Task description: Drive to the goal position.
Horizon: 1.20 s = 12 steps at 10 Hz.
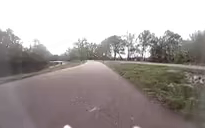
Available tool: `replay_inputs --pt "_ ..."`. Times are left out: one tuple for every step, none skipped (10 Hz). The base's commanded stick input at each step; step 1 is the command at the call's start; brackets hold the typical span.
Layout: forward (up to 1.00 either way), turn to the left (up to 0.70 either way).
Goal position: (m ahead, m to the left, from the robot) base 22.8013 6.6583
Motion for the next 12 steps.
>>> replay_inputs --pt "1.0 0.0" --pt "1.0 0.0" --pt "1.0 0.0" --pt "1.0 0.0" --pt "1.0 0.0" --pt "1.0 0.0" --pt "1.0 0.0" --pt "1.0 0.0" --pt "1.0 0.0" --pt "1.0 0.0" --pt "1.0 0.0" --pt "1.0 0.0"
